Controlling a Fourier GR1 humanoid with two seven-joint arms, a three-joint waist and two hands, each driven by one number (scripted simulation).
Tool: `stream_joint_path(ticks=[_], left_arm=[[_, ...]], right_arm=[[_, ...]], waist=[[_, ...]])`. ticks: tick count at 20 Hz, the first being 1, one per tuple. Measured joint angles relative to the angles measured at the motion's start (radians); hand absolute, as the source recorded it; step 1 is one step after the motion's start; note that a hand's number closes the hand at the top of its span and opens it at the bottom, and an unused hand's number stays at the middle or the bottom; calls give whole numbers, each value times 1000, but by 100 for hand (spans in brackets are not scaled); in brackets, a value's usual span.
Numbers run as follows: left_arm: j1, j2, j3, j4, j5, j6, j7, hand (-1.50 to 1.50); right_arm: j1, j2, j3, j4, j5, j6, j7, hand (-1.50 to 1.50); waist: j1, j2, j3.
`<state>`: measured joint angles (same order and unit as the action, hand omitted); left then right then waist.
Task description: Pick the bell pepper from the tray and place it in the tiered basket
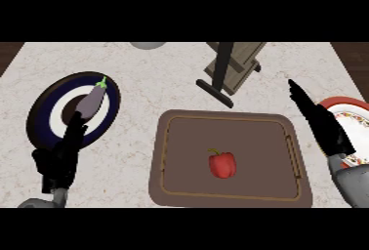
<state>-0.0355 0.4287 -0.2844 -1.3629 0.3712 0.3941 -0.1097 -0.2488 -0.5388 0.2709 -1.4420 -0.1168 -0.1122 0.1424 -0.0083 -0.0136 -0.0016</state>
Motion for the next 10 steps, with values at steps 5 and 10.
stream_joint_path(ticks=[5,10], left_arm=[[-30,74,25,-17,-66,14,9,0],[-34,132,38,-14,-101,23,18,0]], right_arm=[[44,110,-16,-160,17,-142,-18,150],[138,167,-102,-189,121,-404,-9,-150]], waist=[[-16,1,1],[-81,-14,3]])
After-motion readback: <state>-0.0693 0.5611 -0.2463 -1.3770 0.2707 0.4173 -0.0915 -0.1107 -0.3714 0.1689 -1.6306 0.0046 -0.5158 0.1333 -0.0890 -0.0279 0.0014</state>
